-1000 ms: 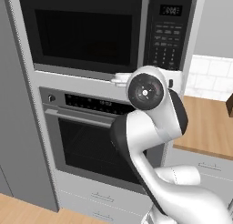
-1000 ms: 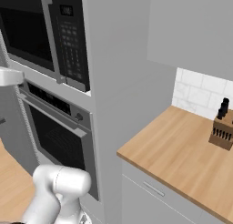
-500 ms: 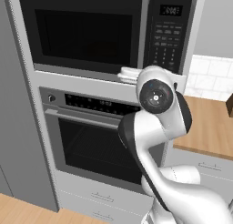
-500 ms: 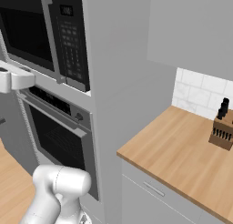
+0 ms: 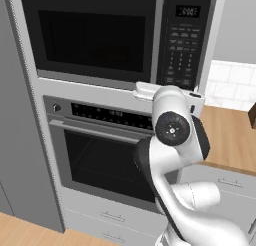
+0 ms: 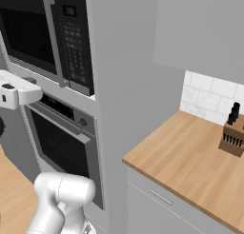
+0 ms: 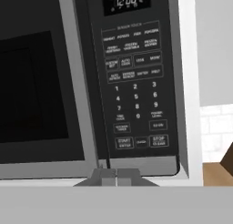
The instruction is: Open the microwave, place the bowl with waffle inside the microwave, then close the microwave door and turn it on.
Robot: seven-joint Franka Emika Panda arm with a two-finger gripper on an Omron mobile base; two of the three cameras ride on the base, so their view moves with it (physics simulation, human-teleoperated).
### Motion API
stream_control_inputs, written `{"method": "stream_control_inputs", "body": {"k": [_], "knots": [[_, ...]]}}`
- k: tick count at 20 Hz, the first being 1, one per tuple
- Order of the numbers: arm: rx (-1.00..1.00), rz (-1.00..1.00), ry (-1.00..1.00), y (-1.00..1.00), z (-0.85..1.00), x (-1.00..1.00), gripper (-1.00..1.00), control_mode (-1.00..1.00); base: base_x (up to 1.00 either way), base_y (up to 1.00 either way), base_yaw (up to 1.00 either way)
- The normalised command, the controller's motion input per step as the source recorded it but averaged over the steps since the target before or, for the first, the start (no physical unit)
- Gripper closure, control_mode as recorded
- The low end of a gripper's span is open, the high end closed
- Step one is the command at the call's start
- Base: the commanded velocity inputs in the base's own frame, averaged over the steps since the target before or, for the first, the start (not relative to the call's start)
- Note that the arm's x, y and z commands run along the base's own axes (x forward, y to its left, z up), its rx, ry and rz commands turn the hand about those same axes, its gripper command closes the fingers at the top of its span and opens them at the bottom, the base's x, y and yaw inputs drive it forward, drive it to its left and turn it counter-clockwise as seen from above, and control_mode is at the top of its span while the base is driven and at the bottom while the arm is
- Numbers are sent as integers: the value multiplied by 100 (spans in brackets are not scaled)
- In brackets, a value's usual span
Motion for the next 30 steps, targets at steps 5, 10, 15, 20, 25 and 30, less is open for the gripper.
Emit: {"method": "stream_control_inputs", "body": {"k": [5, 10, 15, 20, 25, 30], "knots": [[0, 0, 0, -3, -12, 16, 100, -100, 0, 0, 0], [0, 0, 0, -9, 0, 27, 100, -100, 0, 0, 0], [0, 0, 0, -5, -1, 22, 100, -100, 0, 0, 0], [0, 0, 0, -7, -8, 27, 100, -100, 0, 0, 0], [0, 0, 0, -12, -6, 30, 100, -100, 0, 0, 0], [0, 0, 0, -14, -1, 26, 100, -100, 0, 0, 0]]}}
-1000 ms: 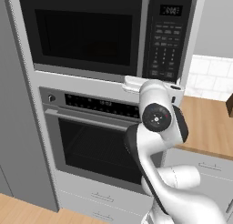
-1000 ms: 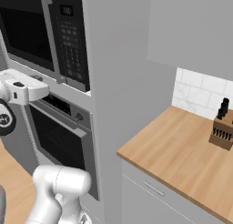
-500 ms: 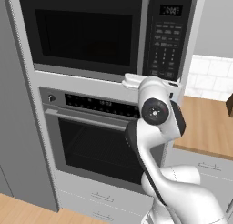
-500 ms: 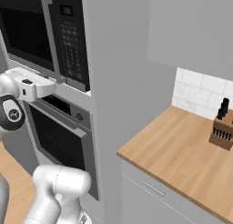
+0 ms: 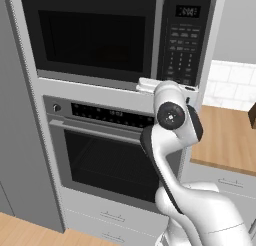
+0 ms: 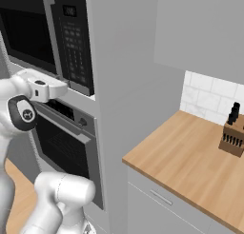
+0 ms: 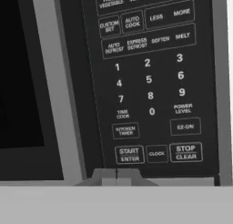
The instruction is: Open the microwave, place the bowl with waffle inside the microwave, then close the microwave door and turn it on.
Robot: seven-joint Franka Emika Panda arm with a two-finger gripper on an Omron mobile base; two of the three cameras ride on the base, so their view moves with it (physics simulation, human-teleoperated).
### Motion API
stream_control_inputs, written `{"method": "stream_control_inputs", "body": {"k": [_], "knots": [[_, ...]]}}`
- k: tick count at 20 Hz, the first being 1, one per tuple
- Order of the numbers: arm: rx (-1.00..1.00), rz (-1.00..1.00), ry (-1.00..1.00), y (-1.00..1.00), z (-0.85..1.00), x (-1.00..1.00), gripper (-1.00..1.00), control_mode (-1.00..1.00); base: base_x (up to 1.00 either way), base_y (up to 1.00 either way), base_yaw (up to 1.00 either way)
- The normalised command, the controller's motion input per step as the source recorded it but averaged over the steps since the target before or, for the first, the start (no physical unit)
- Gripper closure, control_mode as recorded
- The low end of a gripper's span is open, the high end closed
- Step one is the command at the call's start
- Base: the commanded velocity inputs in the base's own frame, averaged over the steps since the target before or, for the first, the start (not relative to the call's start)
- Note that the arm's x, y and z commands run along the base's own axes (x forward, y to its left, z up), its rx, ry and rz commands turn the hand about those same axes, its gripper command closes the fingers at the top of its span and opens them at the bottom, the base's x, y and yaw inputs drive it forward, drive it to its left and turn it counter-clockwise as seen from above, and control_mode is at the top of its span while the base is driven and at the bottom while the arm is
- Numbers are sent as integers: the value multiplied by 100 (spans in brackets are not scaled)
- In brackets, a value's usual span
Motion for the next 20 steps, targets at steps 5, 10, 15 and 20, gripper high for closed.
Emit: {"method": "stream_control_inputs", "body": {"k": [5, 10, 15, 20], "knots": [[0, 0, 0, -12, -3, 22, 100, -100, 0, 0, 0], [0, 0, 0, -8, -6, 26, 100, -100, 0, 0, 0], [0, 0, 0, -11, -8, 28, 100, -100, 0, 0, 0], [1, 3, 0, -25, -20, 51, 100, -100, 0, 0, 0]]}}
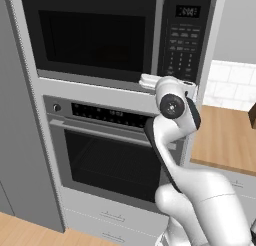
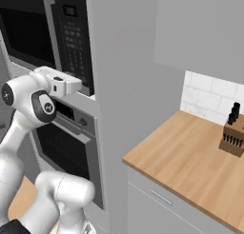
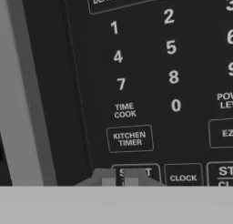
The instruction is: Open the microwave, place the bowl with waffle inside the microwave, then close the microwave door and turn it on.
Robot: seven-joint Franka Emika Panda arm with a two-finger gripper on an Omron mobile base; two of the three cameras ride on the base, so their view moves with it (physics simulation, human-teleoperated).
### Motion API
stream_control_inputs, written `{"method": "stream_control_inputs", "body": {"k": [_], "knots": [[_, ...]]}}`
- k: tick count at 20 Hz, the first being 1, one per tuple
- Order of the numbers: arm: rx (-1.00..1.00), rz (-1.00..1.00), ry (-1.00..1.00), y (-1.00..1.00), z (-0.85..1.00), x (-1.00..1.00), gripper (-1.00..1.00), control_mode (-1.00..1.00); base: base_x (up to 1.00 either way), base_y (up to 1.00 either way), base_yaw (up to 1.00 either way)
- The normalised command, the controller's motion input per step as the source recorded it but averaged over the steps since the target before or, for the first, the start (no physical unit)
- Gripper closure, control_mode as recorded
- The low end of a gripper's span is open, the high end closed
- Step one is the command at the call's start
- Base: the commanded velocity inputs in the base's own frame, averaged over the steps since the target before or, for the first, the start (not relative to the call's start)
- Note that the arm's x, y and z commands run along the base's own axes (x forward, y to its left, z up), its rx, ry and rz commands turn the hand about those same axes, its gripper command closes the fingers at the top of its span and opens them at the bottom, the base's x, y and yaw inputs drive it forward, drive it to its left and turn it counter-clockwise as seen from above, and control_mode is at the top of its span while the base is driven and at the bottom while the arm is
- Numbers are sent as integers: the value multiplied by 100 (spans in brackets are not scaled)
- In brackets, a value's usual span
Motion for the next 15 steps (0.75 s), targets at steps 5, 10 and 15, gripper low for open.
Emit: {"method": "stream_control_inputs", "body": {"k": [5, 10, 15], "knots": [[3, 8, 0, -30, -43, 88, 100, -100, 0, 0, 0], [1, 11, -3, -8, -20, 2, 100, -100, 0, 0, 0], [0, 0, -12, 0, 0, -95, 100, -100, 0, 0, 0]]}}
